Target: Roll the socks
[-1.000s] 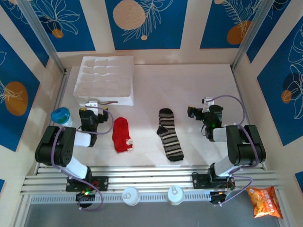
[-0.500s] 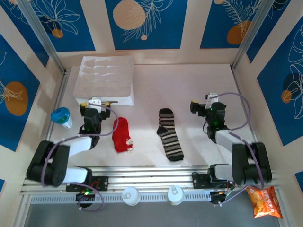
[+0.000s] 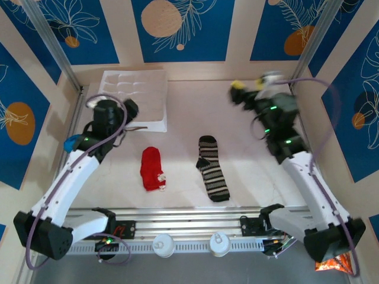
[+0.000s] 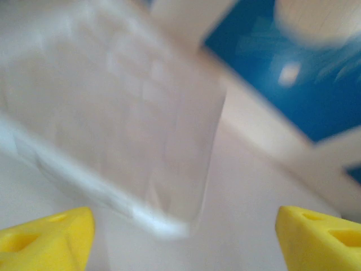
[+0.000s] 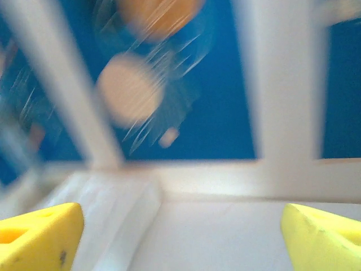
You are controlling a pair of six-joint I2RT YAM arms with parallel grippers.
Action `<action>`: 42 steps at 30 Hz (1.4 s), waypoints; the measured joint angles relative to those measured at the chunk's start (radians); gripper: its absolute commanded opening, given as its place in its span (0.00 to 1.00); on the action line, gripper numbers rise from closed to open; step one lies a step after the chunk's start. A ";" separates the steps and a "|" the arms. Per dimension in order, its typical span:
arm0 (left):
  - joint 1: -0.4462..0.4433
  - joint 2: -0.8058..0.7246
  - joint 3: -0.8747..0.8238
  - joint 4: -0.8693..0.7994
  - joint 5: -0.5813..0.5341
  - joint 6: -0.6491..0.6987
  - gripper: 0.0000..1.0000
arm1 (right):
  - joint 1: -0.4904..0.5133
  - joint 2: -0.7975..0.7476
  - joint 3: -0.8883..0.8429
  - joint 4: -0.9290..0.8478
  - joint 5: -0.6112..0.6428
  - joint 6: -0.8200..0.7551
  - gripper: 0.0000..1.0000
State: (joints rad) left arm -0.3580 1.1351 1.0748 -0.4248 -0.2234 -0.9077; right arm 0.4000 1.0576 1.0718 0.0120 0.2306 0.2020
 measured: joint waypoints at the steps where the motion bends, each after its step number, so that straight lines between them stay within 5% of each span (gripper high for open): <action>1: -0.021 0.013 -0.026 -0.068 0.052 -0.030 0.57 | 0.110 0.011 -0.048 -0.017 -0.027 -0.072 0.81; 4: -0.064 0.018 -0.136 -0.221 0.180 -0.086 0.25 | 0.415 0.027 -0.202 -0.075 -0.103 -0.267 0.79; 7: -0.068 0.019 -0.245 -0.311 0.258 -0.109 0.21 | 0.655 0.078 -0.300 -0.117 -0.143 -0.415 0.76; 10: -0.068 0.049 -0.283 -0.338 0.301 -0.114 0.18 | 0.752 0.169 -0.331 -0.117 -0.150 -0.511 0.76; 28: -0.103 0.471 -0.208 -0.156 0.352 0.043 0.07 | 0.729 0.602 -0.249 0.118 -0.145 -0.685 0.60; 42: -0.173 0.499 -0.203 -0.019 0.405 0.054 0.04 | 0.718 0.727 -0.220 0.132 -0.110 -0.695 0.45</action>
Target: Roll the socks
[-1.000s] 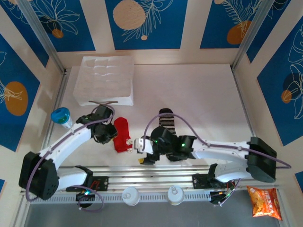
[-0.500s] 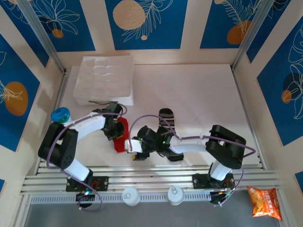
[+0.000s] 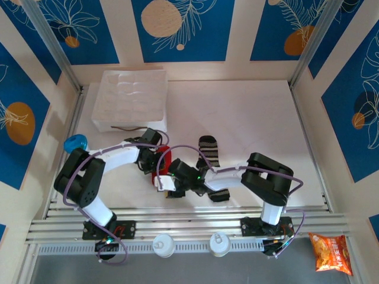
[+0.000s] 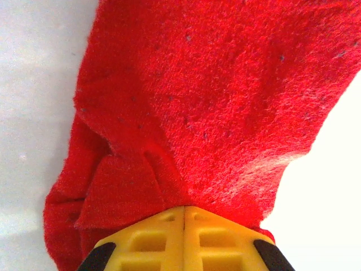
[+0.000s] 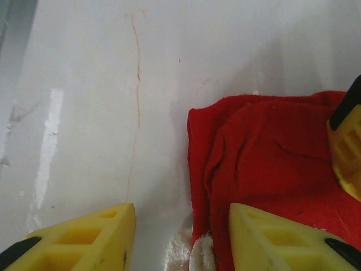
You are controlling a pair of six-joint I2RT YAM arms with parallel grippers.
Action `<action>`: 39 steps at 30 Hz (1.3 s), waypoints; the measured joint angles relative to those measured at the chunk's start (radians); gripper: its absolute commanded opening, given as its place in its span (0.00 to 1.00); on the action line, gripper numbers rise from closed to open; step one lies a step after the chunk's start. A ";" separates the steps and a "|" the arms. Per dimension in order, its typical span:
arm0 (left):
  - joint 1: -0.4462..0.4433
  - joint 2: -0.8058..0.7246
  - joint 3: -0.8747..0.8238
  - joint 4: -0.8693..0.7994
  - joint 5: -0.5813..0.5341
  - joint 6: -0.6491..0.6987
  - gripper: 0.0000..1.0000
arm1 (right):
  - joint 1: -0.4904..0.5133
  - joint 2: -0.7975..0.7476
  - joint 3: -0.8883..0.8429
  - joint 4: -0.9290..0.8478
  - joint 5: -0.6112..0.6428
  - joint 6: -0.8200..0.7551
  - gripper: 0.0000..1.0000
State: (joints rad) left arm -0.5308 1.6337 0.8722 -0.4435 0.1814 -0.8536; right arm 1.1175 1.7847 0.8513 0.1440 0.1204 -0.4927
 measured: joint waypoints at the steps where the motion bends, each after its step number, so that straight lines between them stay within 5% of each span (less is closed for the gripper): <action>1: 0.000 0.000 0.000 0.001 0.001 0.000 0.04 | -0.001 0.004 0.000 0.003 0.007 0.001 0.45; 12: -0.002 0.007 0.008 0.000 0.006 0.045 0.02 | -0.009 0.005 0.000 0.047 0.108 -0.005 0.49; 21: -0.003 0.019 0.023 -0.001 0.016 0.057 0.02 | -0.016 0.005 -0.003 0.022 0.095 0.021 0.25; 24: -0.002 0.017 0.024 -0.003 0.017 0.054 0.14 | -0.015 0.005 -0.002 0.010 0.086 0.050 0.11; 26: 0.001 -0.003 0.024 -0.013 0.016 0.024 0.32 | -0.015 0.005 0.000 0.004 0.081 0.072 0.04; 29: 0.018 -0.095 0.024 -0.039 -0.009 -0.037 0.56 | -0.018 0.005 0.013 -0.016 0.063 0.108 0.01; 31: 0.040 -0.175 0.025 -0.062 -0.026 -0.082 0.62 | -0.021 0.005 0.022 -0.035 0.046 0.133 0.00; 39: 0.139 -0.410 -0.022 -0.148 -0.051 -0.267 0.57 | -0.058 0.005 0.091 -0.168 -0.067 0.239 0.00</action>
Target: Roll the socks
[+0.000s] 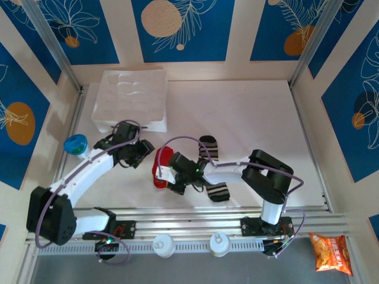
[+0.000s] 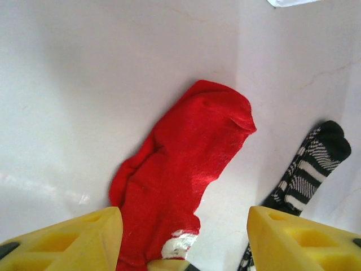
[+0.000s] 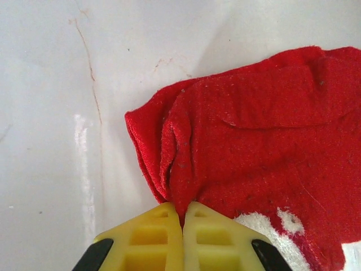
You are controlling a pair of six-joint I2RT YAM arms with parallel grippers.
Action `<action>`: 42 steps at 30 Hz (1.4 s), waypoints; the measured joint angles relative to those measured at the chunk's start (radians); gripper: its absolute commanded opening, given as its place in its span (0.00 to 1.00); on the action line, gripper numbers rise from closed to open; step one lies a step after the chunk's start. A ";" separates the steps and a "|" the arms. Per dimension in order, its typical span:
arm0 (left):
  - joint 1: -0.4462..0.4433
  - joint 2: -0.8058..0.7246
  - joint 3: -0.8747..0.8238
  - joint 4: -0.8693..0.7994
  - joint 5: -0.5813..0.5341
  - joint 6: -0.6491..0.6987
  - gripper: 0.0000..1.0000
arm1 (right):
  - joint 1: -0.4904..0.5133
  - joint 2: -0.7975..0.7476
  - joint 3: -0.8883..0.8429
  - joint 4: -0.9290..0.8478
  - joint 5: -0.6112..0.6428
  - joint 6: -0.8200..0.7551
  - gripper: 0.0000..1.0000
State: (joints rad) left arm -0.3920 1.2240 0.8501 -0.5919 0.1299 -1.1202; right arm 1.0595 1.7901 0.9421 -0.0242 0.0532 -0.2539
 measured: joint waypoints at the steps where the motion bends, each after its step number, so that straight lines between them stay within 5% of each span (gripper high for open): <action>1: 0.000 -0.033 -0.026 -0.006 0.010 -0.027 0.57 | -0.008 0.001 0.016 -0.024 -0.022 0.017 0.00; 13: -0.036 -0.205 -0.300 -0.005 0.151 -0.332 0.63 | -0.079 0.163 0.278 -0.274 -0.298 0.204 0.00; 32: -0.124 -0.032 -0.349 0.215 0.173 -0.583 0.52 | -0.155 0.238 0.349 -0.380 -0.522 0.375 0.00; 40: -0.145 0.015 -0.350 0.249 0.153 -0.673 0.16 | -0.154 0.251 0.356 -0.373 -0.528 0.402 0.01; 42: -0.147 0.015 -0.350 0.241 0.147 -0.693 0.07 | -0.154 0.248 0.338 -0.341 -0.523 0.405 0.10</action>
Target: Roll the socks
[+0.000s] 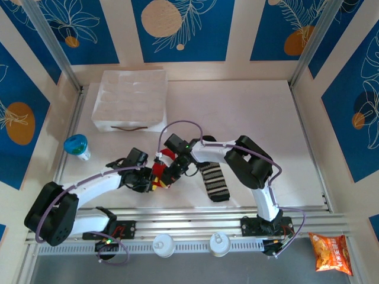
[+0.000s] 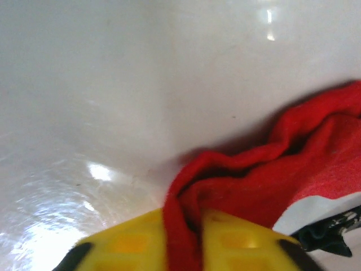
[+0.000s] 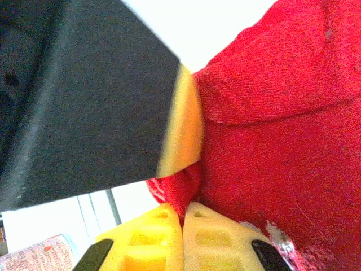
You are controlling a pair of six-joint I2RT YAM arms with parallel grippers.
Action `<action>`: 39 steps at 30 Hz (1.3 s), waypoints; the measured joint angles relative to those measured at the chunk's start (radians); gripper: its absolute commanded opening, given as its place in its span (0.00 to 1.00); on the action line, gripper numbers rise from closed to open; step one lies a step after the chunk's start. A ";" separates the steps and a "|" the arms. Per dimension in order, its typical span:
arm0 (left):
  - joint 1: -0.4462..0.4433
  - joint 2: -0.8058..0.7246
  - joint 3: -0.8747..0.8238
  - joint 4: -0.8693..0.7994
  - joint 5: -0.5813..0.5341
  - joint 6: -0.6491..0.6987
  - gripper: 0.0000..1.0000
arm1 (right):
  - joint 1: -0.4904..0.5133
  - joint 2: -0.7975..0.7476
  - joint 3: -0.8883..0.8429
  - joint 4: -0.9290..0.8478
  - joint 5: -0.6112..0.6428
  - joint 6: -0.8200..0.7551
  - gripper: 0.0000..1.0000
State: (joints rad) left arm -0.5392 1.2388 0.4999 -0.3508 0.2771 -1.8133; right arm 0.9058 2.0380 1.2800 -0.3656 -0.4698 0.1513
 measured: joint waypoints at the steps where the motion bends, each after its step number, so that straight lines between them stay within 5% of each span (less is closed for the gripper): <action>1: -0.001 -0.001 0.000 -0.005 -0.001 -0.008 0.04 | 0.000 -0.007 -0.018 0.021 0.002 0.002 0.16; 7: -0.002 -0.015 -0.029 -0.006 -0.001 -0.056 0.00 | 0.008 -0.177 -0.234 0.191 0.051 -0.034 0.40; 10: 0.003 -0.016 -0.032 -0.004 0.000 -0.067 0.00 | 0.027 -0.319 -0.372 0.320 0.111 -0.108 0.68; 12: 0.008 -0.016 -0.032 -0.005 0.002 -0.067 0.00 | 0.066 -0.411 -0.470 0.404 0.172 -0.189 0.71; 18: 0.024 -0.003 -0.018 -0.026 0.011 -0.062 0.01 | 0.216 -0.473 -0.564 0.500 0.394 -0.422 0.71; 24: 0.032 0.012 -0.004 -0.043 0.019 -0.044 0.00 | 0.247 -0.385 -0.553 0.578 0.591 -0.533 0.67; 39: 0.044 0.034 0.016 -0.067 0.034 -0.013 0.00 | 0.260 -0.277 -0.457 0.582 0.668 -0.528 0.20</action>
State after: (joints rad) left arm -0.4950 1.2732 0.5156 -0.4175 0.3107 -1.8267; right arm 1.1656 1.7607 0.8230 0.2165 0.1986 -0.3771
